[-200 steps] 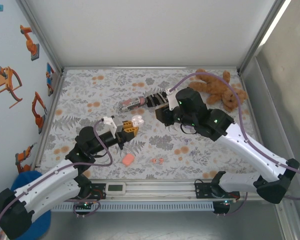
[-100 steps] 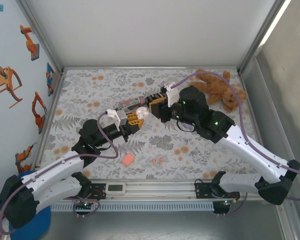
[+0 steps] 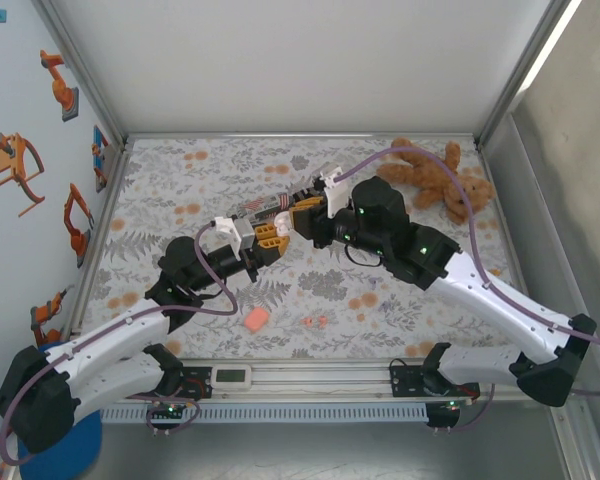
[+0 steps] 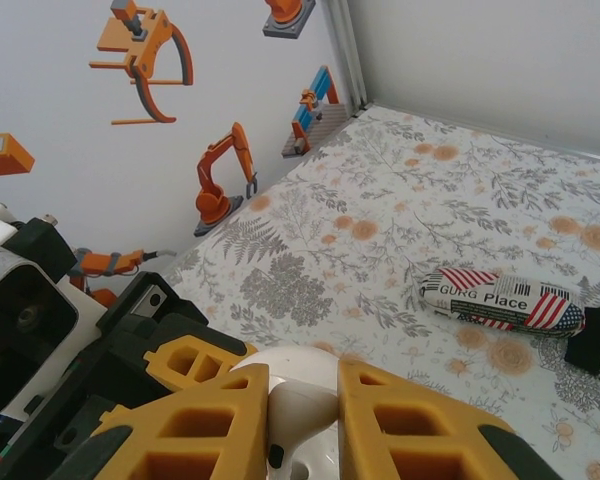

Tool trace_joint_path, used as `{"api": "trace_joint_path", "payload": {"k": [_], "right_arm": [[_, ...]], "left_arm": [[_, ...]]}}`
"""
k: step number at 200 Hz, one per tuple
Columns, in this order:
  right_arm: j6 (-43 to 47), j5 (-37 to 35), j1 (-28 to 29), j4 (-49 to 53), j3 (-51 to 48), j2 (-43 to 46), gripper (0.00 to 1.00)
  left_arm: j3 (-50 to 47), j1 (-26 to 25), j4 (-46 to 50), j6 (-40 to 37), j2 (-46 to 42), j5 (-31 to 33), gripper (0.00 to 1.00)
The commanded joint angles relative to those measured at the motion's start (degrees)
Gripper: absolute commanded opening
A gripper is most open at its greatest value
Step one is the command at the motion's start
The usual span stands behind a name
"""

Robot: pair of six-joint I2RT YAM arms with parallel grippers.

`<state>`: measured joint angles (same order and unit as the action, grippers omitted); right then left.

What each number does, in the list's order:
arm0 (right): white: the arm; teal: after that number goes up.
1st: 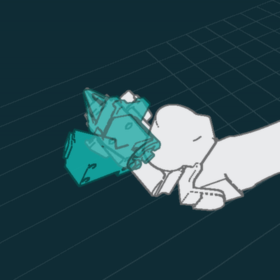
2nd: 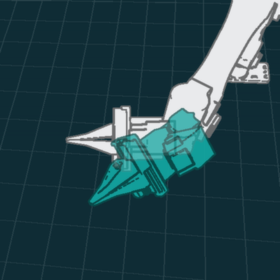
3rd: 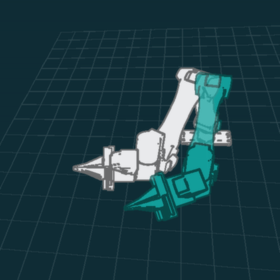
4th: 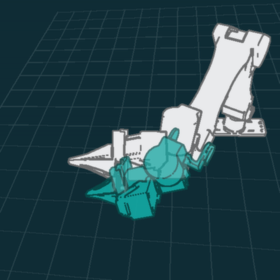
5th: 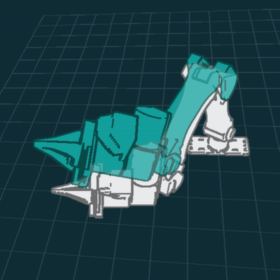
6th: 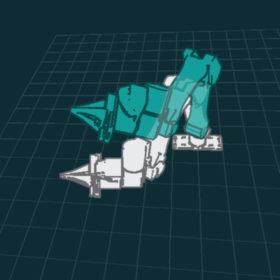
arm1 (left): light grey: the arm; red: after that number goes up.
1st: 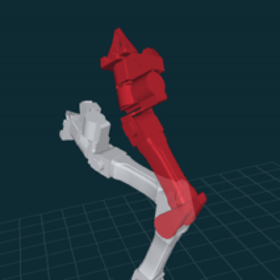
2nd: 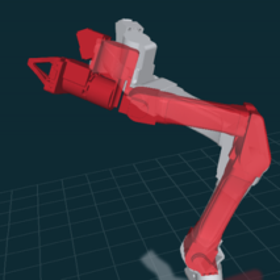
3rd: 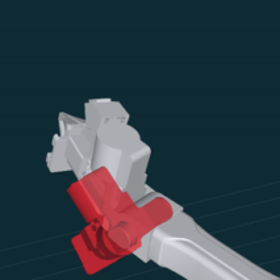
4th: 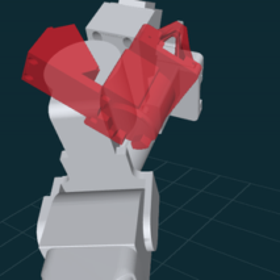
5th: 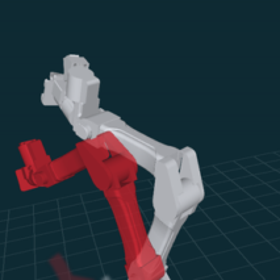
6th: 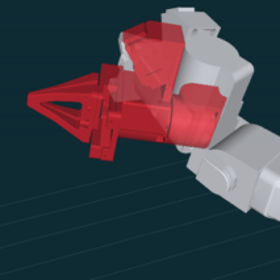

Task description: Insert wireless bluetooth earbuds into charging case

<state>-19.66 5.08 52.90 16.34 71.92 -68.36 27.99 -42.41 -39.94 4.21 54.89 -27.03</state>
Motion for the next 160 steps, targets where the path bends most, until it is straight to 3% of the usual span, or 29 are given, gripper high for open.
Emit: {"api": "trace_joint_path", "payload": {"k": [1,160], "right_arm": [[0.54,-1.13,0.61,-2.23,-0.89,-0.70,0.21],[0.02,-0.62,1.49,2.50,0.04,-1.47,0.21]], "left_arm": [[2.07,-0.39,-2.49,-0.30,-0.16,-1.28,0.05],[2.42,-0.49,-1.95,-0.74,-0.71,-1.02,0.05]]}}
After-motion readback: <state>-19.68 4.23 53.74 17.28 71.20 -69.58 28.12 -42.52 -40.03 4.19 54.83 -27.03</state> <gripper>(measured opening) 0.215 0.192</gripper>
